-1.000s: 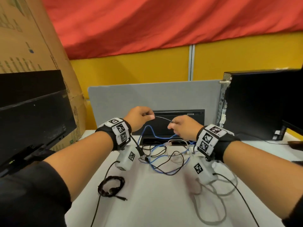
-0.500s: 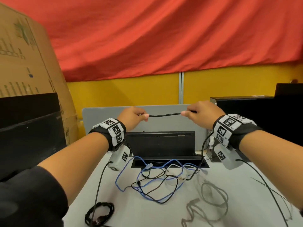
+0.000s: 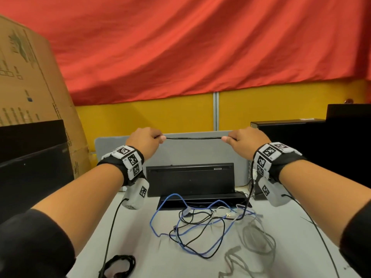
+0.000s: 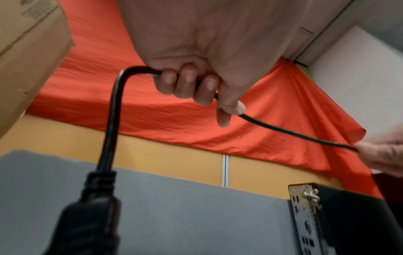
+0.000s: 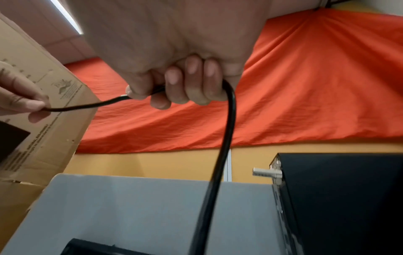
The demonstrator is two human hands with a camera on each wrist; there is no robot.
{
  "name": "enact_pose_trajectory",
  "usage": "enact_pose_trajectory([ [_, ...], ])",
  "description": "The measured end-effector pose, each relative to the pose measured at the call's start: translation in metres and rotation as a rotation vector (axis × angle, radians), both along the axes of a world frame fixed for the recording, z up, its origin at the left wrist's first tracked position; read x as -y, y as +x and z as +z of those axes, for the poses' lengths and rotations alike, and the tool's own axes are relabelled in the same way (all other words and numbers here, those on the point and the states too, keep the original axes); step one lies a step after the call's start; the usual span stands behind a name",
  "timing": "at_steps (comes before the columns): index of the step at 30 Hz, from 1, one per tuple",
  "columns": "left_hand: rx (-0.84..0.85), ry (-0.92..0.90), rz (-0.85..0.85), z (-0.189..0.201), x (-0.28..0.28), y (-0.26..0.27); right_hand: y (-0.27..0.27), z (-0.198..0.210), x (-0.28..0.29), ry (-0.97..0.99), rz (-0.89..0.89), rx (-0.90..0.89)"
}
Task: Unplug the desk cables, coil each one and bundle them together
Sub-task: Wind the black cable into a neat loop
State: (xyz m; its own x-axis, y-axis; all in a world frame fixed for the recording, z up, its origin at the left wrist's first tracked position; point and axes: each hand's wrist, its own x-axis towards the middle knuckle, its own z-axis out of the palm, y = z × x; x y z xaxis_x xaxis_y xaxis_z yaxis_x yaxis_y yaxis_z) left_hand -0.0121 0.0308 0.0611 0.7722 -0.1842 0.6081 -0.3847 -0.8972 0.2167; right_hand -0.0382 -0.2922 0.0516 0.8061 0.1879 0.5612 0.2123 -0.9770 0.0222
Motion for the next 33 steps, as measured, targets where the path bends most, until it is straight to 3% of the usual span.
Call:
enact_pose_trajectory([
  [4, 0.023, -0.06, 0.108, 0.006, -0.021, 0.006, 0.015, -0.012, 0.005, 0.161, 0.009, -0.165],
  [11, 0.05, -0.213, 0.365, 0.008, -0.094, 0.013, 0.017, -0.052, 0.039, 0.158, -0.341, -0.355],
  [14, 0.04, -0.219, 0.416, 0.003, -0.104, 0.013, 0.017, -0.065, 0.041, 0.368, -0.364, -0.432],
  [16, 0.025, -0.237, 0.409, -0.001, -0.102, 0.013, 0.016, -0.065, 0.036, 0.53, -0.269, -0.386],
  [22, 0.005, -0.242, 0.378, -0.011, -0.091, 0.016, 0.016, -0.039, 0.027, 0.643, -0.037, -0.121],
  [24, 0.009, -0.232, 0.396, -0.011, -0.1, 0.015, 0.012, -0.031, 0.044, 0.616, -0.04, -0.023],
  [28, 0.007, -0.244, 0.397, -0.013, -0.117, 0.011, -0.001, -0.024, 0.075, 0.552, -0.03, -0.014],
  [33, 0.034, -0.285, 0.326, -0.018, -0.098, 0.012, -0.008, -0.018, 0.089, 0.427, -0.283, 0.124],
])
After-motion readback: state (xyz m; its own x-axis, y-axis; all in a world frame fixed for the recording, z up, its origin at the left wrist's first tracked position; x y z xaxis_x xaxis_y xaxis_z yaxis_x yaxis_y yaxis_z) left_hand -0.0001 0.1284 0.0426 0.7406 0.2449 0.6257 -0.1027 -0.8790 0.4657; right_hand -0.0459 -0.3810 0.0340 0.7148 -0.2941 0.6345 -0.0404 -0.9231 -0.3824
